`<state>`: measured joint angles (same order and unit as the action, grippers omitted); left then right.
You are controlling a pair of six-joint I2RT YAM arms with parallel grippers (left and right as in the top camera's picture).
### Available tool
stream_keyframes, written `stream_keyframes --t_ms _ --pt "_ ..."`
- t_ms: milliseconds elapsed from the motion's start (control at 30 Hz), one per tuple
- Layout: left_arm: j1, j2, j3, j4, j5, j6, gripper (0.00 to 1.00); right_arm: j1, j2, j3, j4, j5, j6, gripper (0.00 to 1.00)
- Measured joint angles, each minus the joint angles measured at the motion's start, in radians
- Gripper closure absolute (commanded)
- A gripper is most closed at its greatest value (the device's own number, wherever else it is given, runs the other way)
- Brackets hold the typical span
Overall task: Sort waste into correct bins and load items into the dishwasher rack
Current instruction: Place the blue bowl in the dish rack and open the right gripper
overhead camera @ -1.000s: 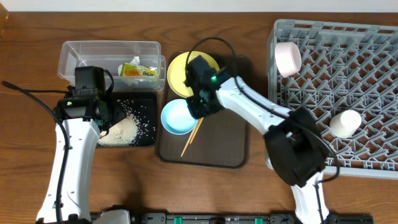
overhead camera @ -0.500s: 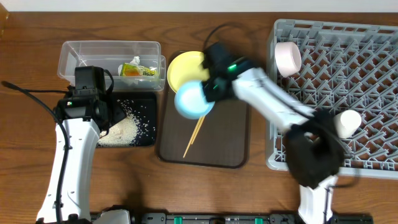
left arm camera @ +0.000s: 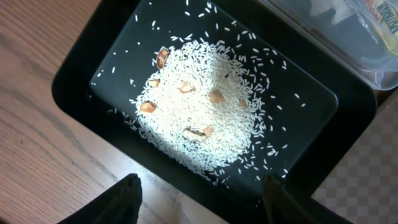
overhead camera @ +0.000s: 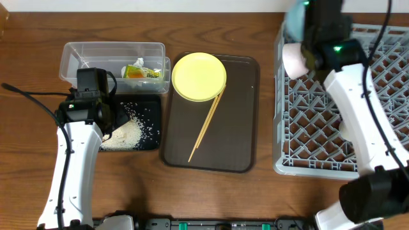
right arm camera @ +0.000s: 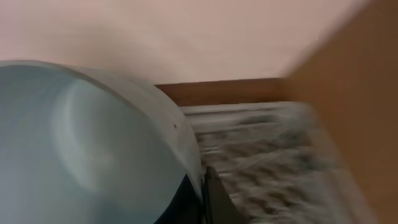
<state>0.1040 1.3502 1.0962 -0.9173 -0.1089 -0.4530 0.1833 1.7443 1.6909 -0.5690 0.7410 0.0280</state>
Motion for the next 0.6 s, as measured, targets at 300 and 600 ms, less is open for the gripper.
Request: stream_keyframes --t_ms 300,600 --pt "0.0 0.0 0.0 0.0 -0.002 0.0 0.35 -0.124 0.151 0.0 0.127 0.357 -0.074 0.99" --pt "0.0 0.0 0.0 0.0 -0.003 0.0 0.35 -0.171 0.334 0.0 0.156 0.456 -0.098 0.99"
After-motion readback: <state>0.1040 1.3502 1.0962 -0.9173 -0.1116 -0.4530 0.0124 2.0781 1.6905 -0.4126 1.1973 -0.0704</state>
